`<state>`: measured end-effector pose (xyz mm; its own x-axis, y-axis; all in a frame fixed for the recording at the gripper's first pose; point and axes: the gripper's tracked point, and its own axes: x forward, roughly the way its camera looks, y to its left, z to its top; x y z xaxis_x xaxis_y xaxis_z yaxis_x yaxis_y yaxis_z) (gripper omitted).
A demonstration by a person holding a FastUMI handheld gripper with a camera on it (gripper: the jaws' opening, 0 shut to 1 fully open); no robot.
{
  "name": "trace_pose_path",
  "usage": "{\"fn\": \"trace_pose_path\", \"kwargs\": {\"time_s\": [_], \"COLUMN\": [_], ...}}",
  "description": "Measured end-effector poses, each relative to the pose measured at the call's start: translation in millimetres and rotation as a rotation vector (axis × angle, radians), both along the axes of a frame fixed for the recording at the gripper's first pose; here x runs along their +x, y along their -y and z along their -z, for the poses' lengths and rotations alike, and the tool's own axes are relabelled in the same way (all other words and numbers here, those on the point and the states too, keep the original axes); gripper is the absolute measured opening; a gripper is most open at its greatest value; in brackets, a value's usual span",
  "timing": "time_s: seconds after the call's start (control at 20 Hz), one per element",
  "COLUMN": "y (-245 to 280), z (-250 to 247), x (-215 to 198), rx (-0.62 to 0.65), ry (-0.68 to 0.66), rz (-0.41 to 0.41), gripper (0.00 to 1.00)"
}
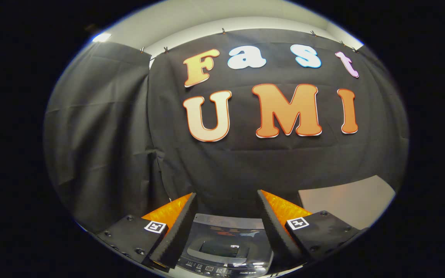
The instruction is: Put the clothes into the washing machine and then close the washing machine lid.
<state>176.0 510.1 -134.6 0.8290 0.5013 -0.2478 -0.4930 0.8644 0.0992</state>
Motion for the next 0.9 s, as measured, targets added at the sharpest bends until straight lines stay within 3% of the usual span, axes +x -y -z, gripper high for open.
{"fn": "trace_pose_path", "kwargs": {"time_s": [0.2, 0.5, 0.9], "y": [69.9, 215.7, 355.8], "z": [-58.7, -115.1, -153.3], "x": [-25.0, -51.6, -105.5], "rx": [0.082, -0.001, -0.025], "ry": [0.006, 0.121, 0.201], "rz": [-0.011, 0.131, 0.258], "gripper": [0.98, 0.98, 0.98]}}
